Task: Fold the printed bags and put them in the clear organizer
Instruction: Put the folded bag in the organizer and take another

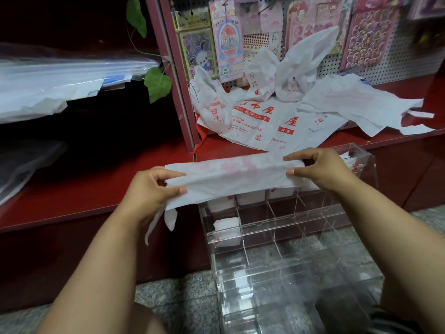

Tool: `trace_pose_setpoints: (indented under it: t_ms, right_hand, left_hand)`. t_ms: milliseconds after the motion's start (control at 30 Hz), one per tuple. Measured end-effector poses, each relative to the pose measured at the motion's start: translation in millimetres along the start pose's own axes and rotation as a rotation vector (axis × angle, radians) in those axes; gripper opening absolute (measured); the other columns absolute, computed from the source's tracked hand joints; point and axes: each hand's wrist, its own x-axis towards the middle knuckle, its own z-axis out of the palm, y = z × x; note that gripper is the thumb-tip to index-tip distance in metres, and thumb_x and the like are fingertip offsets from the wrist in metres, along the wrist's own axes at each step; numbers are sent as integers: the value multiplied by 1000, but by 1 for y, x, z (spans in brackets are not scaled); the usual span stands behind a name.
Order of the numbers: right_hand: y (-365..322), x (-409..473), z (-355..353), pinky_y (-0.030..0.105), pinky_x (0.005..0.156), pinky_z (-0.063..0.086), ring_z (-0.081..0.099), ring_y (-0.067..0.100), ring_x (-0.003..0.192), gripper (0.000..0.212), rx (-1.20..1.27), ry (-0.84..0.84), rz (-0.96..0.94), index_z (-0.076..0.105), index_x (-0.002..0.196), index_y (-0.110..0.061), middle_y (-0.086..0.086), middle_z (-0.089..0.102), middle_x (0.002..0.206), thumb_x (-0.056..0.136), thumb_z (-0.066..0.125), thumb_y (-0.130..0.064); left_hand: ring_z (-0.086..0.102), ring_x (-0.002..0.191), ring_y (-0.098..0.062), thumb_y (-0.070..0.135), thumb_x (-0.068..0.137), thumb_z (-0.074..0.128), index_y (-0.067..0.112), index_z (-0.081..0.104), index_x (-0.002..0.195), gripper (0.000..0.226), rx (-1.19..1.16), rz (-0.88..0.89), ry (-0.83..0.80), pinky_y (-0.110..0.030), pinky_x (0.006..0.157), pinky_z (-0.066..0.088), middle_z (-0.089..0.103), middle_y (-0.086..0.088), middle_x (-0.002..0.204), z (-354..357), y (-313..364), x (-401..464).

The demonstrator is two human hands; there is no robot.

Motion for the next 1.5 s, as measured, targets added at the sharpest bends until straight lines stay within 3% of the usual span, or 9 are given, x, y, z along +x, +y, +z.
trace_pose_setpoints:
  t_ms: [133,233,433,600,767,933,1100,1267,1500]
  right_hand:
    - [-2,3,2,24,66,42,54,7,70,15,-142,96,-100,69,76,-23,-4,60,86,78,77,-12]
    - [-15,2,-1,17,70,46,59,-2,70,9,121,146,-84,67,83,-16,-5,64,91,81,74,-10]
    - [-70,5,0,37,80,55,68,21,81,10,401,112,-179,70,85,-13,8,73,88,84,68,-4]
    - [-117,20,18,42,80,55,67,19,75,7,180,-77,-212,72,81,-9,11,72,83,77,75,-5]
    - [-145,18,44,17,63,51,60,2,63,9,14,-308,-295,71,84,-8,-6,69,70,77,76,-5]
    - [-124,17,54,26,77,50,61,9,79,21,195,-41,-229,62,102,-21,3,65,93,86,69,-33]
    - [-70,-32,77,26,67,51,61,9,71,16,166,-241,-13,65,91,-16,4,69,85,83,71,-29]
    - [-50,-47,91,43,71,55,63,18,70,7,233,-170,-7,69,77,-10,13,72,82,83,72,-11]
    - [-56,-47,75,24,57,52,65,13,65,13,388,-90,57,69,82,-5,8,72,81,87,68,-17]
  left_hand:
    - [61,81,-21,4,74,81,13,72,73,13,124,23,79,-33,74,50,63,-9,101,0,-4,6]
    - [55,96,-6,6,77,79,10,69,69,13,216,47,65,-23,82,42,55,0,111,-2,-7,7]
    - [63,73,-18,-2,81,72,7,64,84,12,53,-76,-272,-31,73,47,71,-1,81,6,-2,0]
    - [69,81,-16,14,72,71,7,65,108,36,-311,-72,-488,-24,69,54,74,-6,94,37,14,-16]
    - [69,75,-24,14,87,70,9,72,90,6,-433,-88,-322,-37,73,56,75,-11,87,63,33,-25]
    - [70,65,-20,9,93,60,3,68,86,12,-656,-165,-143,-29,61,58,74,-10,78,72,42,-25]
    - [73,74,-25,5,94,55,-1,66,94,12,-871,-226,-60,-38,69,62,75,-15,84,76,47,-26]
    - [73,75,-23,12,96,56,0,66,96,16,-874,-242,-79,-34,64,61,75,-14,86,77,47,-25]
    - [71,75,-20,9,91,64,1,71,90,12,-523,-152,-120,-25,68,58,75,-13,86,80,41,-33]
